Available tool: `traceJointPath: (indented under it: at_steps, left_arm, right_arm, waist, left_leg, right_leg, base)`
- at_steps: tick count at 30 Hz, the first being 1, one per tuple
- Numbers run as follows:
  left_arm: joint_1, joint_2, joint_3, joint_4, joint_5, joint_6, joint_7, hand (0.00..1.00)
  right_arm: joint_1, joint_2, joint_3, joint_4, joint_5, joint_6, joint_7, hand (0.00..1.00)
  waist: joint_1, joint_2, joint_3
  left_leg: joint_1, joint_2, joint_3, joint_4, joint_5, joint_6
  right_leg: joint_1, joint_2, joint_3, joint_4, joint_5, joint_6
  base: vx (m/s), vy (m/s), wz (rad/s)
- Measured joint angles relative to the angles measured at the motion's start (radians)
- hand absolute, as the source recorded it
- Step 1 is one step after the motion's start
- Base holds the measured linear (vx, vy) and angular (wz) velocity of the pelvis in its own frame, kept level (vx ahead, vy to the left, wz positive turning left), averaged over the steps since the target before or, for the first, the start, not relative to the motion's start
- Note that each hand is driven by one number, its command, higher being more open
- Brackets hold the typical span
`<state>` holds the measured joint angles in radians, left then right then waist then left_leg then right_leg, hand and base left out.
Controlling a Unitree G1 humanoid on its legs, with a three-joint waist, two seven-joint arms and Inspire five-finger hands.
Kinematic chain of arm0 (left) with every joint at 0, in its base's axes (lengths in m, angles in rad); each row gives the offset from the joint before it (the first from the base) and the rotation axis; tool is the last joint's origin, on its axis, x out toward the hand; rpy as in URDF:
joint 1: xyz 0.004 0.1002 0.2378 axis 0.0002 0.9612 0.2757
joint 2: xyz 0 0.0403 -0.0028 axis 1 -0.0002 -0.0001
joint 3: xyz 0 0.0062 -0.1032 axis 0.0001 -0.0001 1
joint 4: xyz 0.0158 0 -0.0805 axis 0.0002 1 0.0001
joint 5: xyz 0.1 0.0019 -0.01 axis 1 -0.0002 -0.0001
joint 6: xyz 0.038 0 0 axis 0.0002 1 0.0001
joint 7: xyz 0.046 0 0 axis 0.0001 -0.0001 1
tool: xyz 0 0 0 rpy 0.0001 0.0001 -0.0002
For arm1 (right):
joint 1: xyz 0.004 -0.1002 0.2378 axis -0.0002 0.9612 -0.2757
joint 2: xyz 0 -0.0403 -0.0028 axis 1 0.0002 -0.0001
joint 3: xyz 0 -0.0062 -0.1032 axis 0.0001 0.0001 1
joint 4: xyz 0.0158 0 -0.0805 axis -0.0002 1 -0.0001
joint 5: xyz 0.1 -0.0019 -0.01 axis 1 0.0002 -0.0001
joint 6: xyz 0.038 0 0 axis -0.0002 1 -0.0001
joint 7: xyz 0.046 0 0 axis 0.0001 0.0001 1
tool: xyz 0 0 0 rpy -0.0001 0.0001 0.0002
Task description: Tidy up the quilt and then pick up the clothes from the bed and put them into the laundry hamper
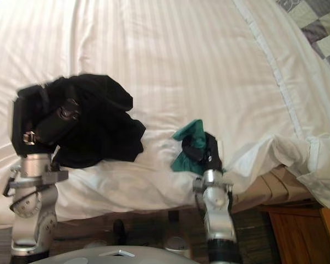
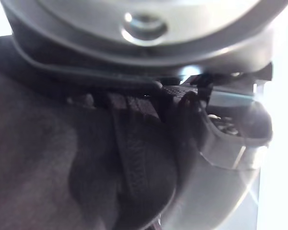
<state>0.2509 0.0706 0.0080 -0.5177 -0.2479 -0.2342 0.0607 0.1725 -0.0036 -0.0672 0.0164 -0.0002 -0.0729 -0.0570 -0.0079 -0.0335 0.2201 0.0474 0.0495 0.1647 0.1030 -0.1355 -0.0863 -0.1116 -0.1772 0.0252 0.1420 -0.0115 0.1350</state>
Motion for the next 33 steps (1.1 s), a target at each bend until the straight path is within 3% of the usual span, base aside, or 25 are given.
traceJointPath:
  at_steps: [2,4,5,6,10,11,12,14,15,16,17,18,19,20,21,22,23,24,25,26,27,28,29,31,33]
  left_arm:
    - [0.044,-0.024,-0.041,0.003,-0.035,0.017,0.001,0.00]
    - [0.068,-0.039,-0.040,0.003,-0.073,0.018,0.002,0.00]
    - [0.075,-0.056,-0.030,0.004,-0.108,0.017,0.003,0.00]
    - [0.081,-0.067,-0.027,0.004,-0.118,0.018,0.003,0.00]
    - [0.164,-0.140,-0.058,0.004,-0.187,0.020,0.008,0.00]
    - [0.170,-0.143,-0.059,0.004,-0.192,0.020,0.012,0.00]
    - [0.181,-0.148,-0.056,0.004,-0.195,0.020,0.021,0.00]
    - [0.190,-0.150,-0.039,0.004,-0.215,0.019,0.028,0.00]
    - [0.190,-0.148,-0.021,0.007,-0.216,0.019,0.031,0.00]
    - [0.191,-0.149,-0.019,0.016,-0.216,0.019,0.032,0.00]
    - [0.202,-0.150,-0.020,0.027,-0.213,0.019,0.032,0.00]
    - [0.244,-0.158,-0.025,0.038,-0.213,0.019,0.031,0.00]
    - [0.262,-0.158,-0.013,0.064,-0.212,0.021,0.029,0.00]
    - [0.258,-0.159,0.005,0.091,-0.209,0.021,0.029,0.00]
    - [0.217,-0.148,0.035,0.151,-0.203,0.025,0.030,0.00]
    - [0.199,-0.147,0.051,0.202,-0.187,0.024,0.035,0.00]
    - [0.187,-0.148,0.061,0.288,-0.167,0.026,0.044,0.00]
    - [0.187,-0.148,0.057,0.322,-0.162,0.027,0.044,0.00]
    - [0.175,-0.142,0.045,0.392,-0.158,0.037,0.044,0.00]
    - [0.146,-0.137,0.043,0.477,-0.141,0.045,0.044,0.00]
    - [0.137,-0.134,0.059,0.534,-0.139,0.048,0.044,0.00]
    - [0.143,-0.138,0.071,0.567,-0.138,0.065,0.046,0.00]
    - [0.153,-0.140,0.076,0.615,-0.138,0.090,0.049,0.00]
    - [0.168,-0.142,0.075,0.659,-0.136,0.125,0.050,0.00]
    - [0.181,-0.142,0.071,0.670,-0.130,0.127,0.041,0.00]
  right_arm:
    - [0.050,0.051,0.029,-0.032,0.124,-0.001,0.010,0.00]
    - [0.076,0.057,0.083,-0.078,0.209,-0.003,0.018,0.00]
    - [0.075,0.057,0.112,-0.115,0.275,-0.011,0.031,0.00]
    - [0.072,0.057,0.125,-0.130,0.305,-0.019,0.036,0.00]
    - [0.048,0.031,0.175,-0.153,0.466,-0.077,0.043,0.00]
    - [0.045,0.029,0.177,-0.155,0.480,-0.085,0.038,0.00]
    - [0.051,0.028,0.183,-0.166,0.479,-0.092,0.026,0.00]
    - [0.056,0.012,0.206,-0.190,0.474,-0.099,0.013,0.00]
    - [0.052,0.004,0.222,-0.191,0.446,-0.107,0.006,0.00]
    - [0.052,0.003,0.222,-0.192,0.427,-0.108,0.002,0.00]
    - [0.058,0.003,0.221,-0.191,0.412,-0.108,-0.001,0.00]
    - [0.074,-0.017,0.226,-0.193,0.396,-0.109,0.002,0.00]
    - [0.077,-0.020,0.230,-0.175,0.375,-0.106,0.001,0.00]
    - [0.078,-0.018,0.228,-0.158,0.353,-0.106,0.003,0.00]
    - [0.076,0.004,0.211,-0.116,0.316,-0.108,0.008,0.00]
    - [0.057,0.009,0.189,-0.056,0.285,-0.104,0.011,0.00]
    - [0.043,0.007,0.154,0.030,0.240,-0.079,0.007,0.00]
    - [0.048,0.005,0.134,0.059,0.237,-0.075,0.004,0.00]
    - [0.046,0.007,0.082,0.128,0.232,-0.068,-0.003,0.00]
    - [0.046,0.011,0.035,0.207,0.233,-0.061,-0.010,0.00]
    - [0.051,0.028,0.014,0.228,0.231,-0.061,-0.017,0.00]
    - [0.059,0.035,0.000,0.219,0.229,-0.062,-0.024,0.00]
    - [0.074,0.045,-0.019,0.231,0.211,-0.054,-0.039,0.00]
    - [0.110,0.050,-0.022,0.248,0.200,-0.026,-0.045,0.00]
    - [0.124,0.059,0.001,0.260,0.186,-0.014,-0.045,0.00]
  waist:
    - [-0.006,-0.012,-0.008]
    - [0.008,-0.032,-0.027]
    - [0.035,-0.035,-0.030]
    - [0.038,-0.032,-0.031]
    - [0.067,0.051,-0.054]
    - [0.067,0.062,-0.055]
    - [0.066,0.075,-0.060]
    - [0.062,0.078,-0.068]
    - [0.070,0.066,-0.072]
    - [0.073,0.074,-0.078]
    - [0.079,0.095,-0.092]
    - [0.081,0.143,-0.130]
    - [0.071,0.141,-0.141]
    - [0.057,0.131,-0.147]
    - [0.035,0.083,-0.139]
    - [0.046,0.071,-0.137]
    - [0.049,0.080,-0.145]
    - [0.049,0.092,-0.154]
    - [0.029,0.106,-0.165]
    - [0.026,0.064,-0.164]
    - [0.027,0.044,-0.149]
    - [0.028,0.049,-0.138]
    - [0.021,0.043,-0.126]
    - [0.030,0.049,-0.120]
    - [0.039,0.042,-0.113]
  left_leg:
    - [-0.008,-0.011,-0.082,0.041,-0.004,-0.006]
    - [-0.044,-0.024,-0.127,0.074,-0.009,-0.014]
    - [-0.089,-0.025,-0.154,0.112,-0.021,-0.033]
    - [-0.111,-0.021,-0.172,0.127,-0.024,-0.037]
    - [-0.182,0.021,-0.309,0.128,0.015,-0.074]
    - [-0.182,0.036,-0.300,0.113,0.010,-0.058]
    - [-0.183,0.073,-0.212,0.080,0.016,-0.050]
    - [-0.184,0.121,-0.062,0.030,0.021,0.016]
    - [-0.218,0.156,0.037,0.075,0.015,0.050]
    - [-0.260,0.181,0.080,0.152,0.018,0.064]
    - [-0.281,0.190,0.102,0.217,0.034,0.101]
    - [-0.288,0.187,0.088,0.184,0.110,0.138]
    - [-0.293,0.154,0.078,0.114,0.150,0.142]
    - [-0.289,0.145,0.089,0.067,0.129,0.153]
    - [-0.317,0.132,0.130,0.100,0.088,0.190]
    - [-0.342,0.151,0.127,0.209,0.095,0.189]
    - [-0.333,0.189,0.124,0.303,0.101,0.174]
    - [-0.322,0.196,0.119,0.301,0.120,0.170]
    - [-0.320,0.164,0.104,0.223,0.138,0.107]
    - [-0.304,0.085,0.058,0.068,0.209,0.100]
    - [-0.330,0.098,0.121,0.094,0.167,0.103]
    - [-0.363,0.141,0.147,0.176,0.147,0.111]
    - [-0.378,0.126,0.115,0.217,0.157,0.072]
    - [-0.372,0.075,0.043,0.177,0.162,0.090]
    - [-0.365,0.010,-0.021,0.094,0.198,0.114]
  right_leg:
    - [-0.031,0.003,0.142,0.191,-0.126,-0.009]
    - [-0.042,0.012,0.265,0.263,-0.210,-0.007]
    - [-0.038,0.011,0.269,0.256,-0.249,0.010]
    - [-0.034,0.010,0.250,0.254,-0.266,0.014]
    - [0.028,0.039,0.082,0.226,-0.281,-0.003]
    - [0.039,0.038,0.055,0.226,-0.279,-0.007]
    - [0.060,0.034,-0.004,0.225,-0.275,-0.013]
    - [0.079,0.013,-0.079,0.215,-0.266,-0.030]
    - [0.075,-0.018,-0.127,0.207,-0.266,-0.030]
    - [0.075,-0.032,-0.166,0.216,-0.266,-0.030]
    - [0.073,-0.038,-0.193,0.231,-0.269,-0.028]
    - [0.056,-0.012,-0.209,0.271,-0.291,-0.021]
    - [0.044,-0.018,-0.205,0.279,-0.314,-0.039]
    - [0.052,-0.008,-0.203,0.249,-0.312,-0.047]
    - [0.061,-0.037,-0.224,0.203,-0.288,-0.052]
    - [0.059,-0.062,-0.272,0.210,-0.265,-0.046]
    - [0.081,-0.069,-0.333,0.209,-0.256,-0.041]
    - [0.088,-0.066,-0.365,0.211,-0.255,-0.039]
    - [0.096,-0.082,-0.437,0.230,-0.255,-0.038]
    - [0.099,-0.137,-0.500,0.218,-0.234,-0.039]
    - [0.126,-0.153,-0.563,0.180,-0.207,-0.011]
    - [0.152,-0.144,-0.604,0.168,-0.196,-0.001]
    - [0.194,-0.140,-0.644,0.171,-0.180,-0.002]
    - [0.214,-0.156,-0.684,0.194,-0.113,-0.047]
    - [0.205,-0.173,-0.681,0.191,-0.146,-0.091]
  base:
    - [0.03,-0.085,1.23]
    - [-0.01,-0.206,1.14]
    - [-0.08,-0.254,1.02]
    - [-0.13,-0.276,1.18]
    - [-0.17,-0.202,1.16]
    - [-0.23,-0.136,1.31]
    - [-0.23,-0.129,1.42]
    - [-0.20,-0.073,1.40]
    - [-0.19,0.057,1.13]
    - [-0.22,0.079,1.13]
    - [-0.19,0.037,1.02]
    - [-0.15,0.016,1.11]
    - [-0.11,-0.015,1.17]
    - [-0.07,-0.026,1.77]
    - [-0.09,-0.037,1.58]
    - [-0.05,0.008,1.80]
    - [-0.04,0.063,1.14]
    - [0.03,0.106,1.72]
    - [-0.01,0.170,1.99]
    - [0.00,0.226,2.21]
    - [0.01,0.196,1.70]
    - [0.06,0.173,1.37]
    - [0.06,0.202,1.36]
    - [0.05,0.244,1.29]
    - [0.03,0.208,1.15]
